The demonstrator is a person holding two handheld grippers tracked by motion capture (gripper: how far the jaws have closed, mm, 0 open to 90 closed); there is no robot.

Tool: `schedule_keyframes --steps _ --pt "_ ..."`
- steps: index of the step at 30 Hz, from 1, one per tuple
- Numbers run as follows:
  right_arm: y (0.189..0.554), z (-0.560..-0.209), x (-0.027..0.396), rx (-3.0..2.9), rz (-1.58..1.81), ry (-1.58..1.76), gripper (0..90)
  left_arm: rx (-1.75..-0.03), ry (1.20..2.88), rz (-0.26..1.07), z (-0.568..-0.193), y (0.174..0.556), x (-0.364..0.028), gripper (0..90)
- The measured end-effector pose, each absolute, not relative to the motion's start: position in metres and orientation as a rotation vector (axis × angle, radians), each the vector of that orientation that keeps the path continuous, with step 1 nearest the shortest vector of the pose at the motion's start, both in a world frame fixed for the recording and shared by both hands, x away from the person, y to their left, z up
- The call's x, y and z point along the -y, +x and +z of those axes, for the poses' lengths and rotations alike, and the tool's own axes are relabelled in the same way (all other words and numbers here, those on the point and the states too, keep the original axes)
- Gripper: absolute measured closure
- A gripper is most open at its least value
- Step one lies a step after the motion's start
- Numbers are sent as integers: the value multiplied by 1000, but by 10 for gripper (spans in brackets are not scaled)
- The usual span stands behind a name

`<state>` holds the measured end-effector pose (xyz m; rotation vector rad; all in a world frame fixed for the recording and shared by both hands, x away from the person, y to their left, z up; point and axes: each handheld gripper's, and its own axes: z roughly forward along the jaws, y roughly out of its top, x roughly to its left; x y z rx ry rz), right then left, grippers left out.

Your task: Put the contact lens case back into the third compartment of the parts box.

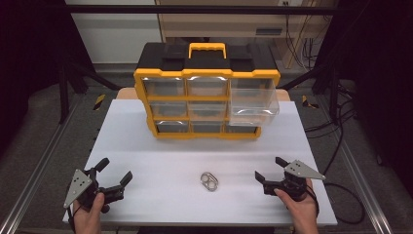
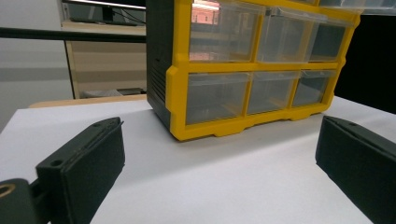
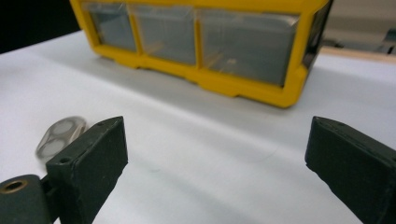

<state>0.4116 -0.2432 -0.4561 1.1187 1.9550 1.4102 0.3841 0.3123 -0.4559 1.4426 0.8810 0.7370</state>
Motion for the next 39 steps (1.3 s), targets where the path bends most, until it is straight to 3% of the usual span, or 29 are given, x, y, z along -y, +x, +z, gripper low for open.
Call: schedule_keyframes --steps 39 --pt "417 -466 121 -2385 1094 1077 73 -858 1505 730 -461 391 -306 11"
